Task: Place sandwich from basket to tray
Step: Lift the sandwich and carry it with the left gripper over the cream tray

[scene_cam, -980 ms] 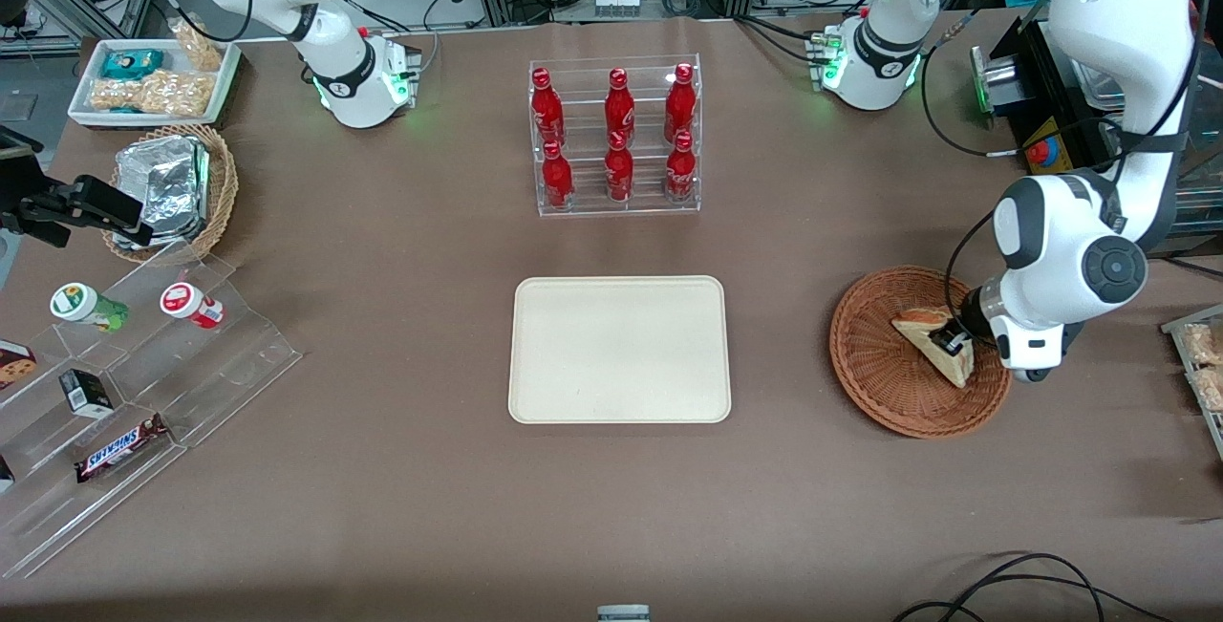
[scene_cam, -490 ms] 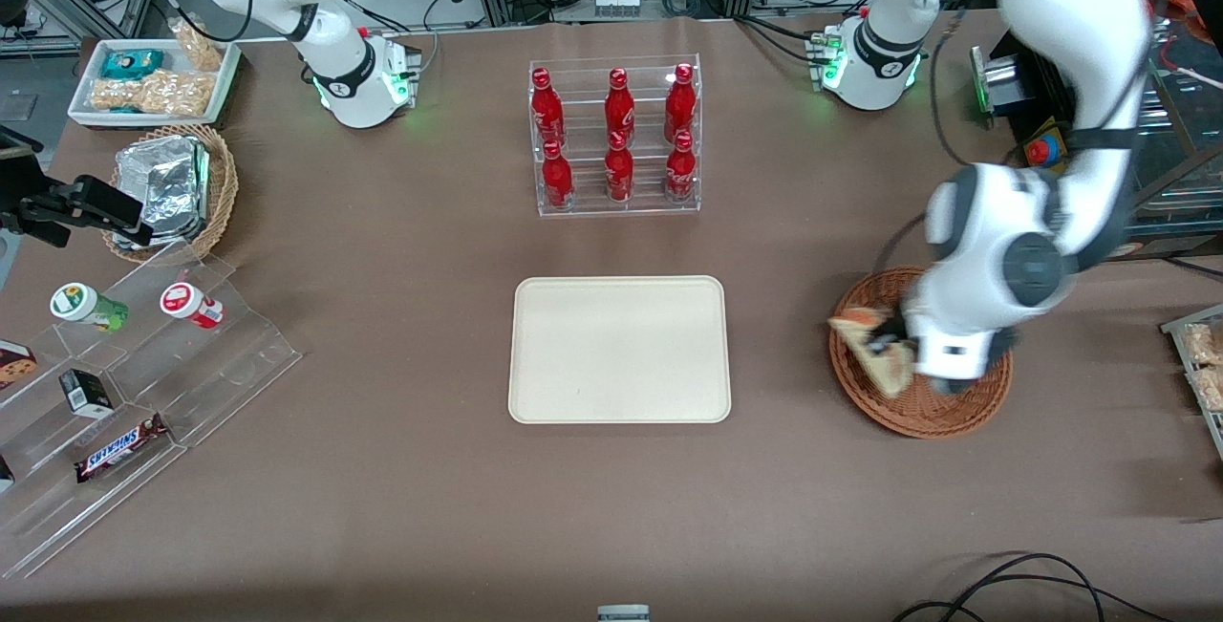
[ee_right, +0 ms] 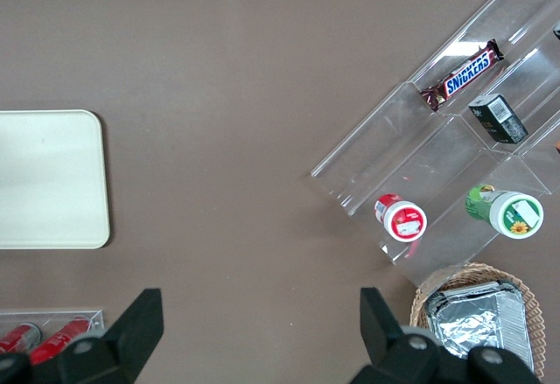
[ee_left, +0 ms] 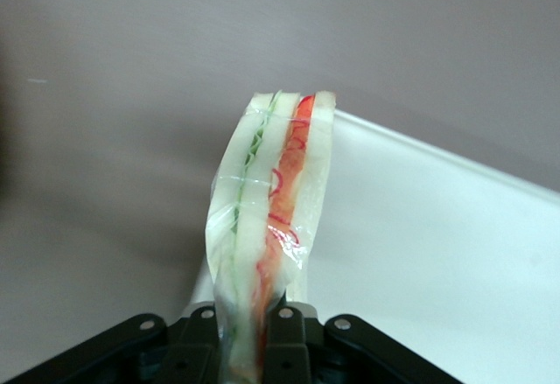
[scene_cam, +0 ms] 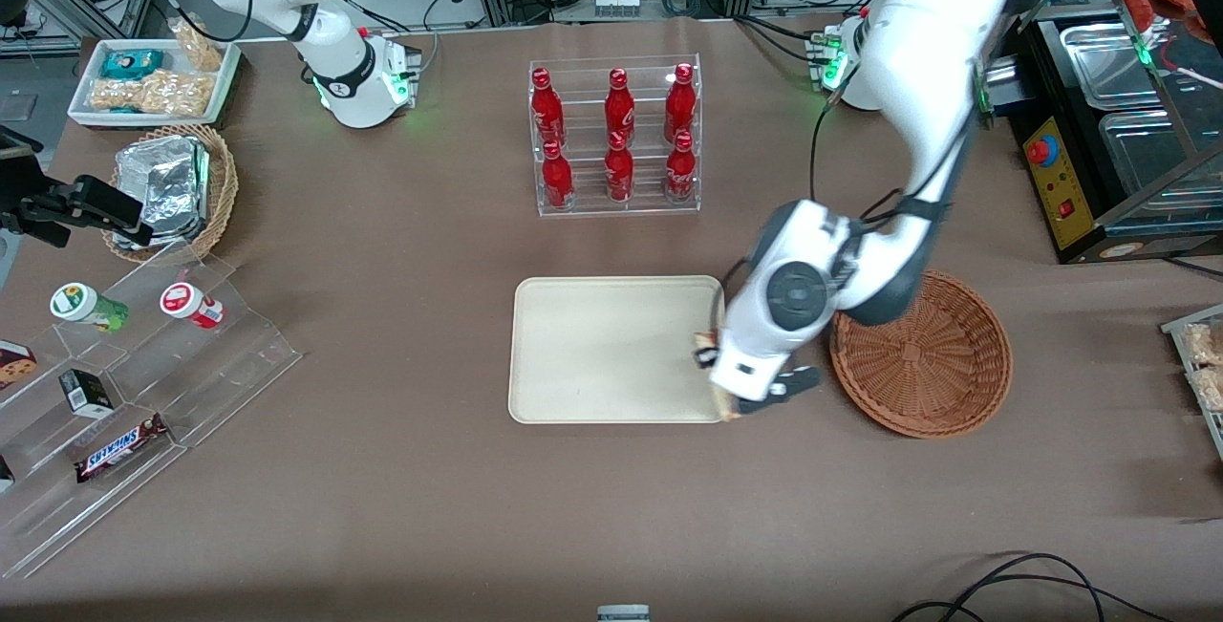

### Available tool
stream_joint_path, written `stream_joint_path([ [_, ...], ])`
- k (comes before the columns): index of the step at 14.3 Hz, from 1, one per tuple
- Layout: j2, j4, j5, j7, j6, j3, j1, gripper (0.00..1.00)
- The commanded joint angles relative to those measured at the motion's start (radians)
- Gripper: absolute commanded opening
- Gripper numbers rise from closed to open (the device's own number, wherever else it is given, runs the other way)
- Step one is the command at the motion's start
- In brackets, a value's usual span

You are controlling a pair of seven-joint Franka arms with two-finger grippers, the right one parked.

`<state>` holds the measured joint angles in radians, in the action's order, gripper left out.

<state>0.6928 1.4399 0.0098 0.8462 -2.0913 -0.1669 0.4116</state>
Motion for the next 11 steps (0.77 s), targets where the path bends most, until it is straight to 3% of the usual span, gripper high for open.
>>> stream_joint_path([
  [1, 0.071, -0.079, 0.025, -0.061, -0.062, 0.015, 0.099, 0.01],
  [6, 0.126, -0.099, 0.09, -0.076, -0.124, 0.017, 0.211, 0.01],
  [11, 0.148, -0.101, 0.098, -0.001, -0.153, 0.015, 0.219, 0.07],
])
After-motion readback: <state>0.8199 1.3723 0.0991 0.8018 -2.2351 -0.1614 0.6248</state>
